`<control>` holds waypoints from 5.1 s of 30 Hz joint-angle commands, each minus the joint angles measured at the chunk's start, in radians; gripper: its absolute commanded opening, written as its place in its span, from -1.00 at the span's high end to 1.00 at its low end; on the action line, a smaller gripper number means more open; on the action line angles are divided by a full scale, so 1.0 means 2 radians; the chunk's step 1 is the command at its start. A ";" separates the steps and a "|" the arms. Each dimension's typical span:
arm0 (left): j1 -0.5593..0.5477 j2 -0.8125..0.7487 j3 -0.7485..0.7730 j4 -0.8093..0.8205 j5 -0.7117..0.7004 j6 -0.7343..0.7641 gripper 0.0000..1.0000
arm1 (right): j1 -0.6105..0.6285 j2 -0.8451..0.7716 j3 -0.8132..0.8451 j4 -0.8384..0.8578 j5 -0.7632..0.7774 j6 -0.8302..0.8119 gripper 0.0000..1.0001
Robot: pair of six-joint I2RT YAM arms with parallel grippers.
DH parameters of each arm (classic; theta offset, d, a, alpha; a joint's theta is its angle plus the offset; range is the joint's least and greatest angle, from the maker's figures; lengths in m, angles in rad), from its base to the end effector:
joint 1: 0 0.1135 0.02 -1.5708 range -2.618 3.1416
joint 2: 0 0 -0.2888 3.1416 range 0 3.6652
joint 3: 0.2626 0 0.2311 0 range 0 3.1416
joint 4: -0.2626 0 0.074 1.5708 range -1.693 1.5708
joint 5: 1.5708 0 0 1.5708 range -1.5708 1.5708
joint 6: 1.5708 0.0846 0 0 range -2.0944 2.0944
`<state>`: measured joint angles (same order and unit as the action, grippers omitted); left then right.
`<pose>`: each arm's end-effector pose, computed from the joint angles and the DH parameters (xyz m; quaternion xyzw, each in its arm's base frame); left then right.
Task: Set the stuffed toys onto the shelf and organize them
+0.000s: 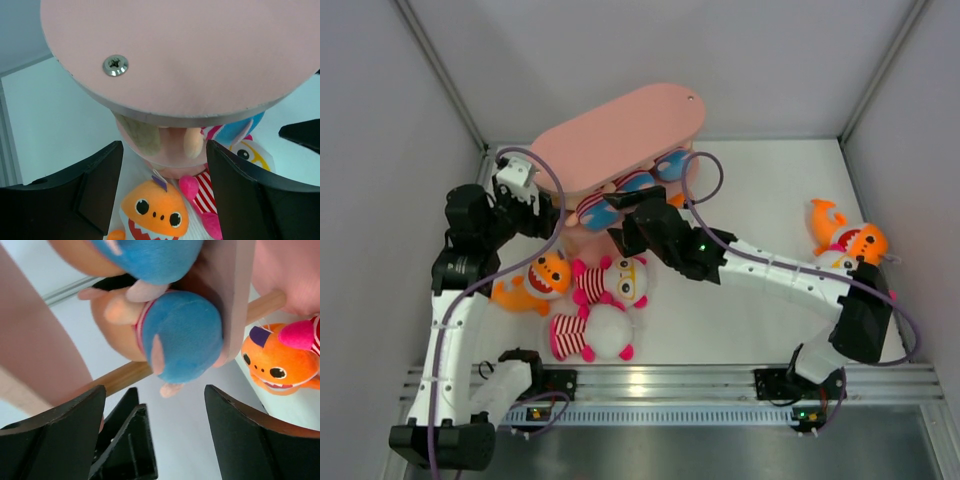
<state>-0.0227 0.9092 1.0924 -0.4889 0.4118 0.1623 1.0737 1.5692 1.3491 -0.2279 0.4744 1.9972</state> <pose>0.1948 -0.0383 0.3954 0.1933 0.7749 -0.1241 0.5888 0.2175 0.3199 0.3475 0.4786 0.6809 0.5101 0.2171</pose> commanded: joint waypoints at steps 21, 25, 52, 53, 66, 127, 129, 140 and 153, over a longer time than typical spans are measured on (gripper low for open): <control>-0.003 -0.030 0.097 -0.233 -0.068 0.060 -0.64 | -0.513 -0.276 -0.145 -0.389 -0.101 -0.747 -0.99; -0.008 -0.035 0.108 -0.241 -0.069 0.066 -0.65 | -0.772 -0.269 -0.185 -0.328 -0.183 -0.786 -0.99; -0.041 -0.013 0.139 -0.243 -0.132 0.078 -0.66 | -0.996 -0.202 -0.372 -0.075 -0.394 -0.788 0.43; -0.041 -0.011 0.141 -0.243 -0.132 0.078 -0.66 | -0.995 -0.211 -0.374 -0.078 -0.399 -0.782 0.55; -0.041 -0.019 0.137 -0.245 -0.160 0.078 -0.68 | -0.821 -0.374 -0.231 -0.192 -0.456 -0.664 1.00; -0.041 -0.079 0.087 -0.249 -0.208 0.093 -0.73 | -0.204 -0.041 0.249 -0.226 0.003 -0.118 0.54; -0.041 -0.080 0.088 -0.249 -0.208 0.090 -0.73 | -0.203 -0.044 0.231 -0.208 0.001 -0.098 0.54; -0.041 -0.078 0.090 -0.250 -0.209 0.090 -0.74 | -0.188 -0.077 0.217 -0.168 0.045 -0.142 -0.01; -0.041 -0.075 0.087 -0.251 -0.217 0.097 -0.75 | -0.188 -0.325 0.090 -0.186 0.211 -0.532 -0.78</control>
<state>-0.0998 0.7555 1.2675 -0.9970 -0.0139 0.3412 0.6918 1.0229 1.5539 -0.5697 0.7021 1.1893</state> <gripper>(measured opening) 0.872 0.873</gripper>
